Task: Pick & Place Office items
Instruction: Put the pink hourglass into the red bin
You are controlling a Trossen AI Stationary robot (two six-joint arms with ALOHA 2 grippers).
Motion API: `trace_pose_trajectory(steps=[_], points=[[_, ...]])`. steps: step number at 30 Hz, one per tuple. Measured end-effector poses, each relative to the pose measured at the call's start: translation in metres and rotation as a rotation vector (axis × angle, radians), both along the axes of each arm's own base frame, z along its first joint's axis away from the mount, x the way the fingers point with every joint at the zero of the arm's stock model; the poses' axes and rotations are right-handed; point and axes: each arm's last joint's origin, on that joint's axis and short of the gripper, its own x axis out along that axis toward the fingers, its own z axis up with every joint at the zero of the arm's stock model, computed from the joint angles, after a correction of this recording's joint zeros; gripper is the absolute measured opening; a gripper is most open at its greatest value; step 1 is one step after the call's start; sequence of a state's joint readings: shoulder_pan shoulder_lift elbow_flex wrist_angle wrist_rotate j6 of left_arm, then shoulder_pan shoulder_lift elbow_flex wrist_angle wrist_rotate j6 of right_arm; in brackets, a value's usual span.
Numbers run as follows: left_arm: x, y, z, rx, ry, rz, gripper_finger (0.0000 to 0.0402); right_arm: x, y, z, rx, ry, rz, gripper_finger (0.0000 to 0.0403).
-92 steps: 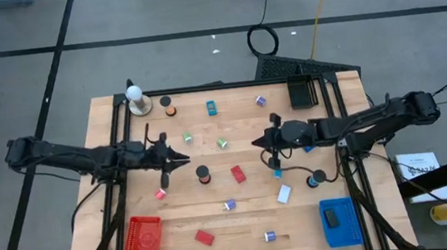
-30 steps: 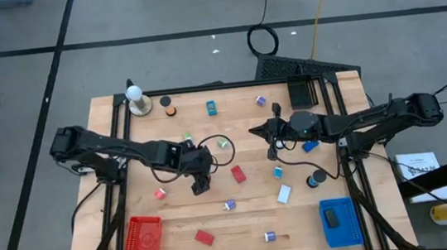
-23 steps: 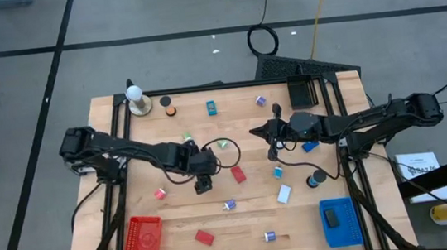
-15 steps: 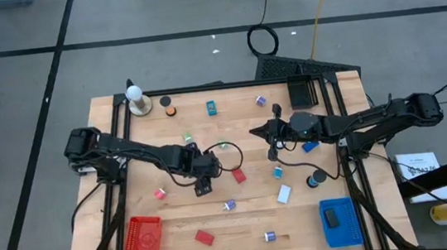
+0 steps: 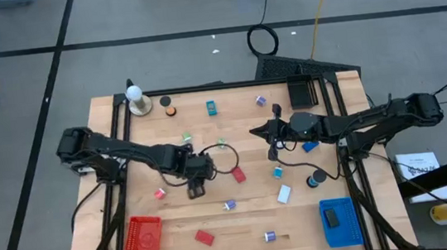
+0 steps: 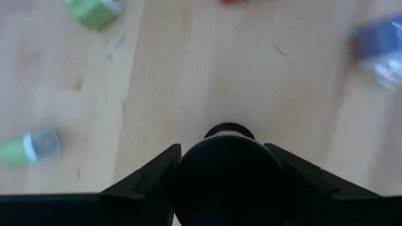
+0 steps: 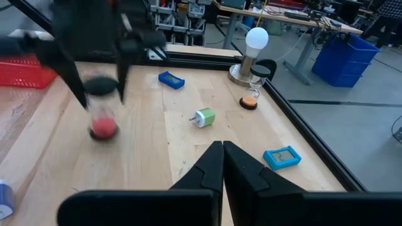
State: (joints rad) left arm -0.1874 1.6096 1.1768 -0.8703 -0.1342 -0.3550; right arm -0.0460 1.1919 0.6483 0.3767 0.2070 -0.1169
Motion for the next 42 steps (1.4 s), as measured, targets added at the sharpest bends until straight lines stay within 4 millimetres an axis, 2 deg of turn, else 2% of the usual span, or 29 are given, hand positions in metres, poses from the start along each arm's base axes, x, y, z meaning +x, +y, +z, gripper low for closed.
trace_pose_trajectory(steps=[6, 10, 18, 22, 26, 31, 42], points=[[-0.045, -0.028, 0.054, -0.044, -0.051, 0.017, 0.0209, 0.000, 0.000, 0.000, 0.000, 0.000, 0.000, 0.0001], [-0.080, -0.057, 0.075, -0.139, -0.071, 0.009, 0.0209, 0.000, 0.000, 0.000, 0.000, 0.000, 0.000, 0.0001], [-0.151, -0.123, 0.075, -0.211, 0.067, 0.026, 0.0209, 0.000, 0.000, 0.000, 0.000, 0.000, 0.000, 0.0001], [-0.174, -0.151, 0.069, -0.245, 0.072, 0.039, 0.0209, 0.000, 0.000, 0.000, 0.003, -0.001, 0.000, 0.0001], [-0.187, -0.172, 0.056, -0.204, 0.066, 0.033, 0.0209, 0.000, 0.000, 0.000, 0.003, -0.001, -0.001, 0.0001], [-0.188, -0.194, 0.037, -0.166, 0.075, -0.049, 0.0209, 0.000, 0.000, 0.000, 0.004, -0.001, -0.001, 0.0001], [-0.184, -0.210, 0.010, -0.069, 0.117, -0.082, 0.0209, 0.000, 0.000, 0.000, 0.004, -0.001, -0.001, 0.0001]])
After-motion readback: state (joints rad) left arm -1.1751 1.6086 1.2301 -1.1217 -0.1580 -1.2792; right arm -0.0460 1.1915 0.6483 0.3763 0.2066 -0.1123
